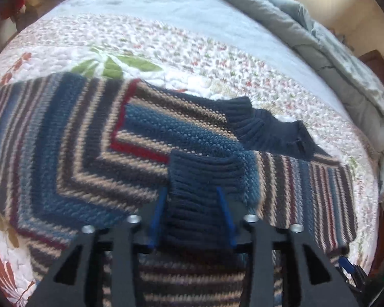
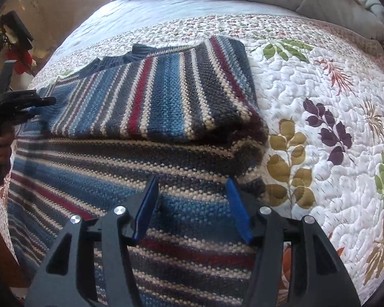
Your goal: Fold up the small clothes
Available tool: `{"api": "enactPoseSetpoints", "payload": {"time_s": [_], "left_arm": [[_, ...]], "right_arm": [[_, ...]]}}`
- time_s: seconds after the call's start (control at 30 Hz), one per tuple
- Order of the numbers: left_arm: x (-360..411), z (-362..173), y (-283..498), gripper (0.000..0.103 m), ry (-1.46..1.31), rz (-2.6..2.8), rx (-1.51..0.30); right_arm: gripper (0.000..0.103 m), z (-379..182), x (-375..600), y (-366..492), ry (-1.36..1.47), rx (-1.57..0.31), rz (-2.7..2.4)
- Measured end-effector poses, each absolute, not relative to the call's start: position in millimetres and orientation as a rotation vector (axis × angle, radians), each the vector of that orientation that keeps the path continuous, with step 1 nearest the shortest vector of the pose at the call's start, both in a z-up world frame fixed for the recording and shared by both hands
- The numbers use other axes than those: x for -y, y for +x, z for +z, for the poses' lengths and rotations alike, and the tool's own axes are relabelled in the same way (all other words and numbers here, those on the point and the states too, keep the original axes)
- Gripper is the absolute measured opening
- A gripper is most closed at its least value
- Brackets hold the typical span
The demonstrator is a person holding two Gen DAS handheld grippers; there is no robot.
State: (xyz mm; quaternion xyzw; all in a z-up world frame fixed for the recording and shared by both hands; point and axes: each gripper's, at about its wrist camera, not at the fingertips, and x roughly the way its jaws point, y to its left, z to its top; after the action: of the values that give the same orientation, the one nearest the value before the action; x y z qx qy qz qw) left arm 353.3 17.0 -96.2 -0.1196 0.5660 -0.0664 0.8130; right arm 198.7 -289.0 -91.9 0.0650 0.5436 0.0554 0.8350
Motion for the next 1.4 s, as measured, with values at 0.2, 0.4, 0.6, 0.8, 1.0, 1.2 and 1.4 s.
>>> {"api": "enactPoseSetpoints", "payload": {"time_s": [0.2, 0.4, 0.6, 0.8, 1.0, 1.2, 1.4], "left_arm": [[-14, -63, 349, 0.042, -0.27, -0.17, -1.127], [31, -88, 369, 0.042, -0.218, -0.26, -1.247], [36, -123, 381, 0.042, -0.185, -0.222, -1.307], [18, -91, 358, 0.051, -0.131, -0.203, -1.248], [-93, -72, 319, 0.06, -0.179, -0.034, -1.239], [-242, -75, 310, 0.083, -0.226, 0.252, -1.287], [-340, -79, 324, 0.086, -0.385, 0.392, -1.253]], "right_arm": [[0.058, -62, 295, 219, 0.142, -1.103, 0.09], [0.058, -72, 309, 272, 0.194, -1.17, 0.092], [0.059, -111, 319, 282, 0.22, -1.236, 0.062], [0.061, -81, 319, 261, 0.245, -1.145, 0.083], [0.064, -64, 280, 217, 0.147, -1.171, 0.144], [0.069, -81, 223, 200, 0.031, -1.268, 0.199], [0.074, -82, 180, 188, -0.048, -1.275, 0.267]]}}
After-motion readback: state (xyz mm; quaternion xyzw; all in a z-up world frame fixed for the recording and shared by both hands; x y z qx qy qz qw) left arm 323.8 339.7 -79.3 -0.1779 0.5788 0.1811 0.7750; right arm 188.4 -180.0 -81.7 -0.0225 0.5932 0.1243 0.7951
